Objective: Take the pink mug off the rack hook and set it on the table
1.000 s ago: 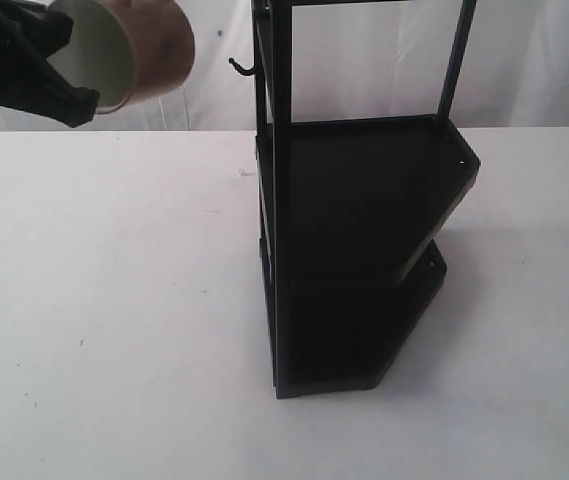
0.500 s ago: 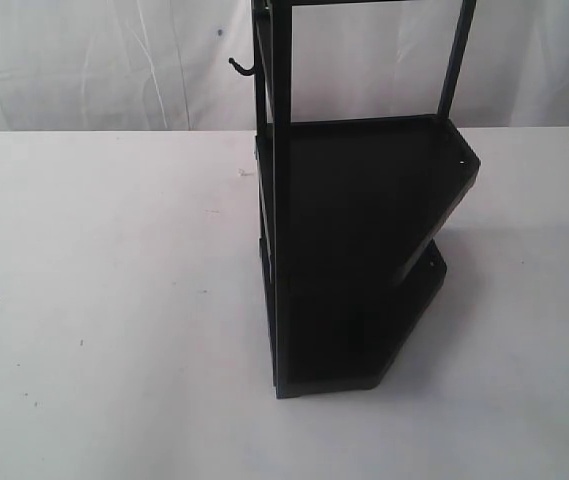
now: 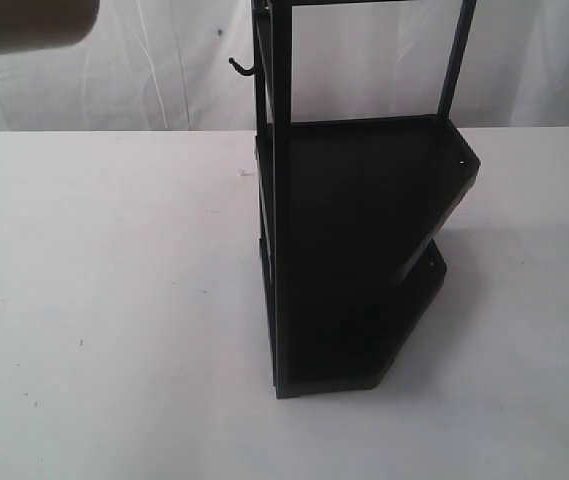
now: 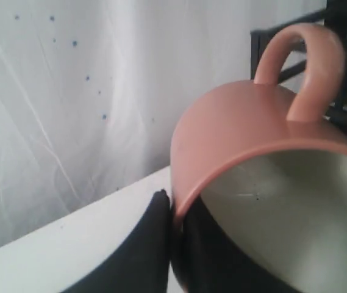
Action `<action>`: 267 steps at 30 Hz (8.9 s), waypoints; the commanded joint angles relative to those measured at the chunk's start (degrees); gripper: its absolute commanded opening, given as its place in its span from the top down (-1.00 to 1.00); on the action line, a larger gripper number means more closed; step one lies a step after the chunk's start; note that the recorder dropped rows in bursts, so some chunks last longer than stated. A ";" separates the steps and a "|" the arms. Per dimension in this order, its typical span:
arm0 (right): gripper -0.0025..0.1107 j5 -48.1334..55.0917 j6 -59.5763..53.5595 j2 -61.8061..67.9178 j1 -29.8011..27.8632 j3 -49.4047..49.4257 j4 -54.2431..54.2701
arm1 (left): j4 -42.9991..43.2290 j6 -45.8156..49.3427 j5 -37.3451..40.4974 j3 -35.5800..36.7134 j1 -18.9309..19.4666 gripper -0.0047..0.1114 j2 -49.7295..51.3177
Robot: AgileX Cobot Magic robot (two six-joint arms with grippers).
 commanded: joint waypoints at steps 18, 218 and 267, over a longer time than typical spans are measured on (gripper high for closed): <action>0.96 -0.25 -0.03 -0.14 -0.34 -0.02 -0.33 | 94.12 -70.68 9.60 2.30 -30.99 0.92 4.88; 0.96 -0.25 -0.03 -0.14 -0.34 -0.02 -0.33 | 90.83 -103.60 -11.56 25.49 1.86 0.92 0.71; 0.96 -0.25 -0.03 -0.14 -0.34 -0.02 -0.33 | 86.77 -99.96 -9.95 53.04 -8.88 0.92 -53.45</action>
